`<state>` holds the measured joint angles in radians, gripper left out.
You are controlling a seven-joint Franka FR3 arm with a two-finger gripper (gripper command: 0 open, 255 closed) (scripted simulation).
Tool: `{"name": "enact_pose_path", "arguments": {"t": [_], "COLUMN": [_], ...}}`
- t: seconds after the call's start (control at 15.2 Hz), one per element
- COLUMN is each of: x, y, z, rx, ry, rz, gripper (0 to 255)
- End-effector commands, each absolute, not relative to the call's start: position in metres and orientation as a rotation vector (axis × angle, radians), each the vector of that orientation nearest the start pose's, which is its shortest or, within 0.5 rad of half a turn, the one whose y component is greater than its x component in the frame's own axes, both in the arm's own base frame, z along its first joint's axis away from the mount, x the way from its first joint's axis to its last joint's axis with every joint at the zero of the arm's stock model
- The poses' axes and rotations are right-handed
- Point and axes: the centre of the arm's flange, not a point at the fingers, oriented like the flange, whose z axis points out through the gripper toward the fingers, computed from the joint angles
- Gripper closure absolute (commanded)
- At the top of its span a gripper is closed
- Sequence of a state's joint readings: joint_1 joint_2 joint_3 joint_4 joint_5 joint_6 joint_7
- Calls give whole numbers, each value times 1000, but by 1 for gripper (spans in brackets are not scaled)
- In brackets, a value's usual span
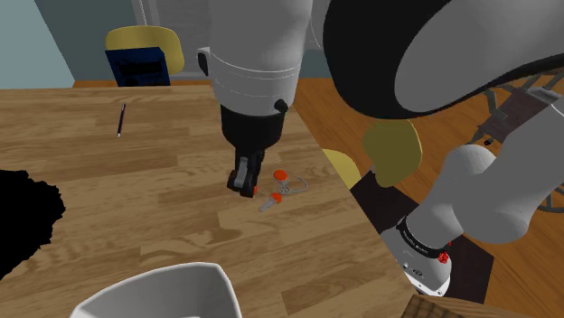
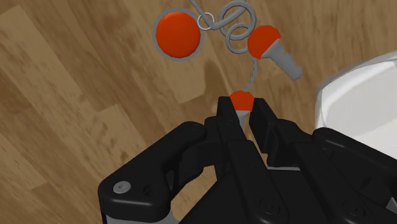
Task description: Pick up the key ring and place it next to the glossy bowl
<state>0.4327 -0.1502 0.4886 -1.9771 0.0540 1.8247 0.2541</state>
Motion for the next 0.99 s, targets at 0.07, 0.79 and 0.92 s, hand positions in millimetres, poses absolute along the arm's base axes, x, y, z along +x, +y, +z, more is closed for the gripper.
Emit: {"name": "enact_pose_path", "arguments": {"t": [0.07,0.79,0.92], "x": [267,253,253], "y": [441,449,449], "z": [522,475,464], "rx": [-3003,-3003,-3003], "ry": [-1006,-1006,-1006], "rz": [10,10,10], "gripper": [255,255,255]}}
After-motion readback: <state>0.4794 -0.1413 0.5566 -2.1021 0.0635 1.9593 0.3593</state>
